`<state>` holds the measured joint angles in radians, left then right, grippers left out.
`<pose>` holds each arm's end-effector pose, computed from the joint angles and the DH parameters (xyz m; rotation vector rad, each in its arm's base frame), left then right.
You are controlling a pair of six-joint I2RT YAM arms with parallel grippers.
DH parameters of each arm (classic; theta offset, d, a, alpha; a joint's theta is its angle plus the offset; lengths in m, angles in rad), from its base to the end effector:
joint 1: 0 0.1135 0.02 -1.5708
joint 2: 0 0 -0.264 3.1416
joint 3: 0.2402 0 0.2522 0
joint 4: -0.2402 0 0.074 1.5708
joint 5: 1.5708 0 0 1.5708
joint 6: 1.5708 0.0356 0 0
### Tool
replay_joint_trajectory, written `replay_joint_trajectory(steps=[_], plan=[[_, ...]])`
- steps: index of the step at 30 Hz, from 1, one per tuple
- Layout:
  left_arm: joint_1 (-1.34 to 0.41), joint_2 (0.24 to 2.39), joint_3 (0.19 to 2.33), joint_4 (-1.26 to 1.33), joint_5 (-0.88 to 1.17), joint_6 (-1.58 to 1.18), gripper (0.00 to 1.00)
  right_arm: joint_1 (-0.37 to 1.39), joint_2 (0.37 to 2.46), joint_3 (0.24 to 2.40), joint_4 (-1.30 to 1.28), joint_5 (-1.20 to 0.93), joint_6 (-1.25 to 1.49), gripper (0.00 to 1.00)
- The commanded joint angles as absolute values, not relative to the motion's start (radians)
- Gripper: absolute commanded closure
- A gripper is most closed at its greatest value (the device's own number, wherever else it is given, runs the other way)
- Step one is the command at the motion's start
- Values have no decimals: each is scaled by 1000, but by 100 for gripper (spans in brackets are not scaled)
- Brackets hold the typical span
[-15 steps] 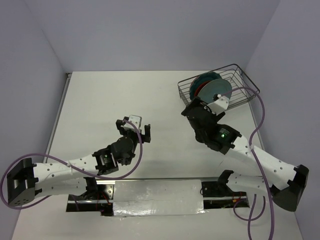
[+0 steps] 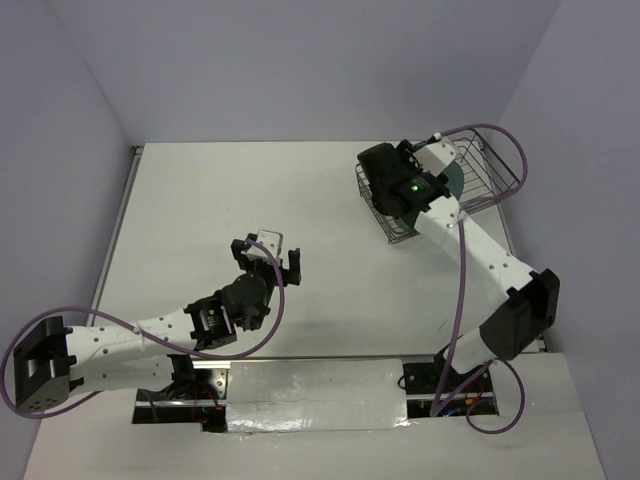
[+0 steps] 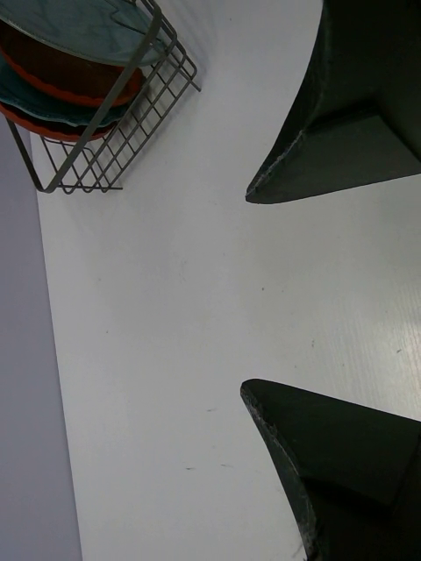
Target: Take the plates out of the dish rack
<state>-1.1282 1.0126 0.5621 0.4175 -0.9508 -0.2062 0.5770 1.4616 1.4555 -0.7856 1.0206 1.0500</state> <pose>0.1210 -0.1877 0.2817 -0.0017 1.5968 -0.2777 0.2693 0.1391 0.3685 0.8723 1.7502 -0.1643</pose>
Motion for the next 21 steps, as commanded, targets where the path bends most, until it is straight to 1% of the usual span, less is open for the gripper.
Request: replay_joint_trajectory(steps=[1, 4, 6, 11, 14, 21], plan=[[-1132, 1009, 584, 448, -982, -198, 6, 554, 1538, 1574, -848, 1080, 1089, 22], [-1132, 1006, 583, 449, -994, -199, 6, 525, 1620, 1646, -891, 1081, 1121, 23], [-1132, 1005, 583, 448, -997, -202, 6, 500, 1661, 1705, -965, 1084, 1170, 27], [-1132, 1003, 586, 442, -997, -207, 6, 466, 1793, 1808, -1086, 1091, 1258, 32], [-1132, 1002, 584, 442, -999, -209, 6, 459, 1851, 1861, -1118, 1095, 1288, 36], [-1132, 999, 586, 439, -1000, -213, 5, 440, 1923, 1913, -1149, 1080, 1347, 36]])
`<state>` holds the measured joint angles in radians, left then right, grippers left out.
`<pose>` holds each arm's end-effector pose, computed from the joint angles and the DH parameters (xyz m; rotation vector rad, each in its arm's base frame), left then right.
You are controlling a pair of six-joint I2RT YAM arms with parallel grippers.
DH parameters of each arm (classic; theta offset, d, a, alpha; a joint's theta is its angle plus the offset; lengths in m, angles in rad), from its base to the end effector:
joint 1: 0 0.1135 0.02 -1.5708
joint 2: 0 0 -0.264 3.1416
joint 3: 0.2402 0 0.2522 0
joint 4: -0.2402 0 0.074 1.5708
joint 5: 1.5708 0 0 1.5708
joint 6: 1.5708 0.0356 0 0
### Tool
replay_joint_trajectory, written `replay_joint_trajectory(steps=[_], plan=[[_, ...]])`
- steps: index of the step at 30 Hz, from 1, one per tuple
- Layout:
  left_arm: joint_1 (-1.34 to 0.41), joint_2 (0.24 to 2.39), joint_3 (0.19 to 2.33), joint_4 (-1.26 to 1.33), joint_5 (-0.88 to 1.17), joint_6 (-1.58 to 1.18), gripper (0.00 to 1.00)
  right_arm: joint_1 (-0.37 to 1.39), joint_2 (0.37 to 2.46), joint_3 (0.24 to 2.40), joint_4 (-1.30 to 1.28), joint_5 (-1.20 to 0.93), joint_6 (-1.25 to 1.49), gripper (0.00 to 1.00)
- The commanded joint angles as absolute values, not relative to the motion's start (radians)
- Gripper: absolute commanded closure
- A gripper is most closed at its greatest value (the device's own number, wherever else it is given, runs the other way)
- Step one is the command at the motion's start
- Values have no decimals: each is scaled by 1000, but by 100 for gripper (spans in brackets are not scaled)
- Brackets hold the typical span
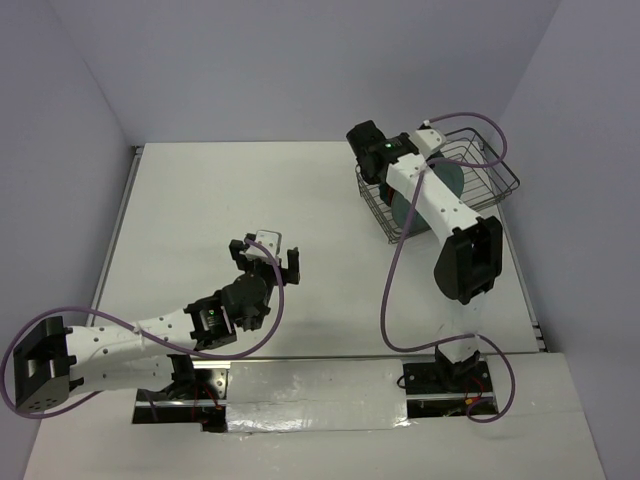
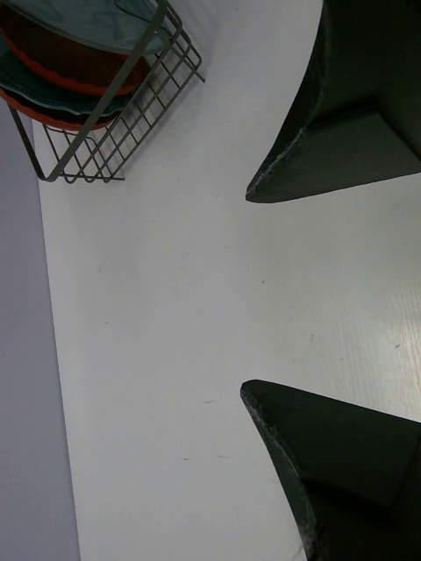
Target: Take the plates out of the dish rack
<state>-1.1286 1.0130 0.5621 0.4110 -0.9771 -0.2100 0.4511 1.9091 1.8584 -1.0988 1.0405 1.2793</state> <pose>0.1211 -0.1869 0.2810 -0.0206 1.5988 -0.2553 0.3670 0.1437 0.3261 1.0615 1.7871 -0.4307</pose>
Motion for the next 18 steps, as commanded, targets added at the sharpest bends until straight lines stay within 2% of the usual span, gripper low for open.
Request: replay_joint_trajectory(steps=[1, 18], plan=[[-1132, 999, 587, 437, -1000, -215, 5, 434, 1928, 1914, -1149, 1078, 1348, 37], [-1132, 997, 587, 434, -1003, -218, 5, 402, 2014, 1967, -1256, 1069, 1460, 42]])
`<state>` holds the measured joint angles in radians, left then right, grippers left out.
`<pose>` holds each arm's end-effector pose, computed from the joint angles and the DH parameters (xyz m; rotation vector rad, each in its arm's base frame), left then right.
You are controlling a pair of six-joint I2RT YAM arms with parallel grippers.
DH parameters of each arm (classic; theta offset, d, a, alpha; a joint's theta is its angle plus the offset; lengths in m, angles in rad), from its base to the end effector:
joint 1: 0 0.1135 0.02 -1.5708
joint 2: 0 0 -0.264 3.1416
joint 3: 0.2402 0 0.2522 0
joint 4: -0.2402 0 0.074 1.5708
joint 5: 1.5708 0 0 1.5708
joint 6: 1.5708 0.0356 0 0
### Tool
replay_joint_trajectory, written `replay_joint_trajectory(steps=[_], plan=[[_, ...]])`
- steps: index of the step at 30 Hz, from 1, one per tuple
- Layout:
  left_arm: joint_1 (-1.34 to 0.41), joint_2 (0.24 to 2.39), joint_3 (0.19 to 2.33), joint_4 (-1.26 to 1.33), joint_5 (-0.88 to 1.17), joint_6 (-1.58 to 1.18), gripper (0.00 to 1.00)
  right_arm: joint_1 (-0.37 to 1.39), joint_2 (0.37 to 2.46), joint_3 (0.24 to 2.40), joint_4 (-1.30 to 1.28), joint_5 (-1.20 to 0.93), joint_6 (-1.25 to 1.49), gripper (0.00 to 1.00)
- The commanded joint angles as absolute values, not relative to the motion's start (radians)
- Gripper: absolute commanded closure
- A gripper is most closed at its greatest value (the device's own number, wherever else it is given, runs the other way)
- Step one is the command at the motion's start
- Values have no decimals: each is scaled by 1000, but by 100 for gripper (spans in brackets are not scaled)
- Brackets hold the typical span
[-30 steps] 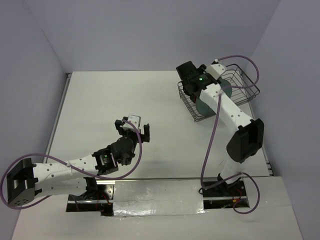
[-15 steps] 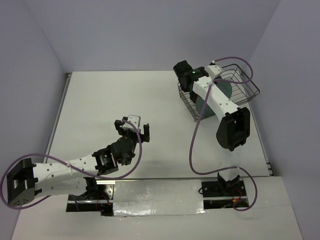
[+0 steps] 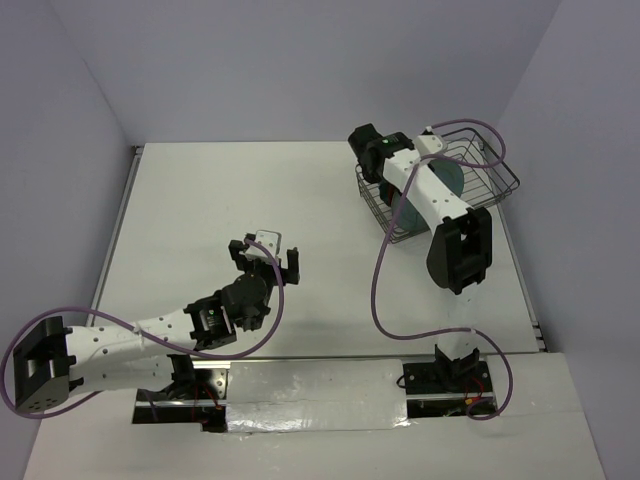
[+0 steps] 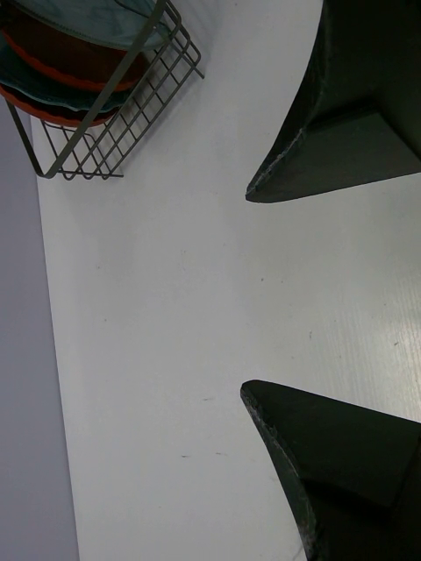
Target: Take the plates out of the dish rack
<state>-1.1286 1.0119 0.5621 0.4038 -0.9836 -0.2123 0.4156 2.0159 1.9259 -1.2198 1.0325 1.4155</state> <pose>0.1211 -0.1864 0.2805 -0.0236 1.6016 -0.2476 0.3845 0.1363 0.3004 1.1578 1.7893 -0.5139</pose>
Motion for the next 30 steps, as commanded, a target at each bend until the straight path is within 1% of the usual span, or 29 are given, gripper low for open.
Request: replay_joint_trajectory(steps=[1, 9, 12, 13, 15, 23, 25, 30], plan=[[-1132, 997, 588, 434, -1003, -216, 5, 403, 2013, 1964, -1247, 1071, 1453, 42], [-1132, 1006, 591, 436, -1009, -213, 5, 376, 2029, 1956, -1213, 1060, 1419, 42], [-1132, 1009, 589, 440, -1006, -212, 5, 367, 2036, 1957, -1210, 1058, 1419, 45], [-1132, 1011, 588, 442, -1009, -212, 5, 362, 2034, 1956, -1201, 1057, 1416, 49], [-1132, 1020, 594, 437, -1008, -213, 5, 361, 2031, 1953, -1183, 1049, 1393, 51], [-1132, 1017, 597, 425, -1016, -218, 5, 353, 2052, 1944, -1109, 1025, 1344, 52], [-1132, 1008, 592, 434, -1012, -216, 5, 347, 2056, 1947, -1115, 1014, 1351, 55], [-1132, 1008, 591, 436, -1015, -218, 5, 345, 2042, 1918, -1077, 1015, 1336, 66]])
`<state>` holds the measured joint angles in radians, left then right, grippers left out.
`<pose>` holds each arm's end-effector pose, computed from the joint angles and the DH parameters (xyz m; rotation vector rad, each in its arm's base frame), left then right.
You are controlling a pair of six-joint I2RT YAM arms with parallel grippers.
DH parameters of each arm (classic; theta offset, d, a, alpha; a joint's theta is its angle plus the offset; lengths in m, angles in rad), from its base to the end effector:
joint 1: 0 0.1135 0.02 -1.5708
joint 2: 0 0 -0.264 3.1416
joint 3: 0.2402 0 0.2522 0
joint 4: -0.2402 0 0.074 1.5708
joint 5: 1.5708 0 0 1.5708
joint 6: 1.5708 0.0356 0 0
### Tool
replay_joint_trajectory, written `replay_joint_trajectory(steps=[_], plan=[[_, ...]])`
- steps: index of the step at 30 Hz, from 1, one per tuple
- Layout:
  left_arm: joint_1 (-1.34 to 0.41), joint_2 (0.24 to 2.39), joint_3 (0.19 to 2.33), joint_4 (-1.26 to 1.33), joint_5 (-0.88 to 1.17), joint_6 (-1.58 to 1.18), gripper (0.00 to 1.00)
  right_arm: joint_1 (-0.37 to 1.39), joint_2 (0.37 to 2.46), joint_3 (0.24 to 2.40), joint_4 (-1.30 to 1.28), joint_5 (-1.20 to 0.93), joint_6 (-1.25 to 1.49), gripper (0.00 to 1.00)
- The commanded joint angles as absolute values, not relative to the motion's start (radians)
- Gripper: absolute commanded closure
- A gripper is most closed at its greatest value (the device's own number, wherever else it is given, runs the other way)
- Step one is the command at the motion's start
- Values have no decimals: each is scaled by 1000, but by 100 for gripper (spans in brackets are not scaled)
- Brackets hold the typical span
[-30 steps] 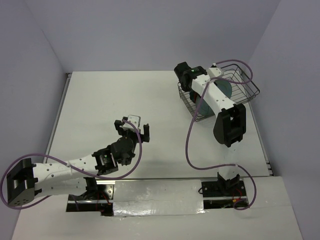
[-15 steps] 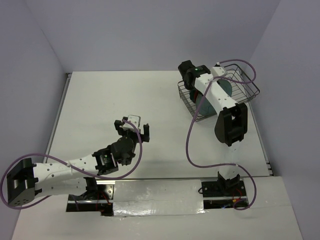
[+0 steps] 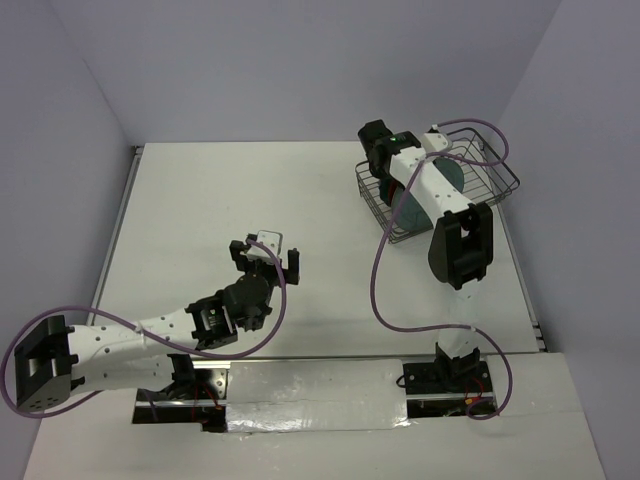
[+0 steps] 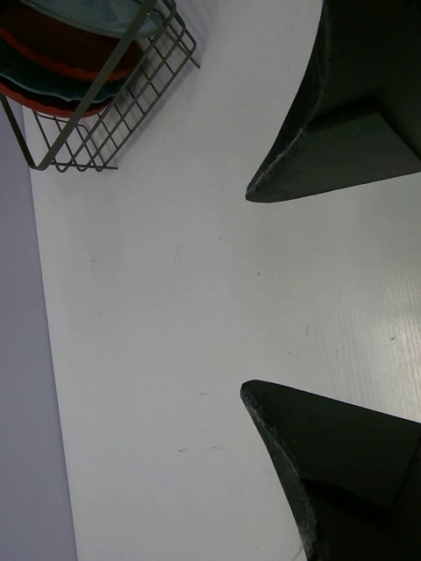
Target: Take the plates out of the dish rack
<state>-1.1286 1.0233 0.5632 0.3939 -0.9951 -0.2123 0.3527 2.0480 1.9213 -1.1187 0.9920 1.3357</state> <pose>0.1219 -0.1878 0.2777 -0.0195 1.6112 -0.2240 0.4060 0.1177 0.2880 1.1831 1.8054 -0.5091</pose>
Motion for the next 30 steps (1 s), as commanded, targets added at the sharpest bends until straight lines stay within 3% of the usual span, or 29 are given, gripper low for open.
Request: replay_joint_trajectory(steps=[1, 4, 5, 7, 8, 30], plan=[[-1132, 1009, 592, 433, -1014, -218, 5, 345, 2036, 1917, -1075, 1019, 1333, 68], [-1132, 1012, 595, 434, -1009, -216, 5, 344, 2026, 1919, -1062, 1023, 1313, 74], [-1132, 1012, 594, 434, -1008, -218, 5, 344, 2023, 1919, -1055, 1022, 1293, 87], [-1132, 1014, 594, 434, -1008, -218, 5, 344, 2017, 1922, -1060, 1022, 1295, 99], [-1132, 1015, 595, 431, -1009, -218, 5, 344, 2010, 1922, -1066, 1025, 1299, 100], [-1132, 1017, 595, 430, -1017, -216, 5, 344, 1865, 1920, -874, 1003, 1022, 100]])
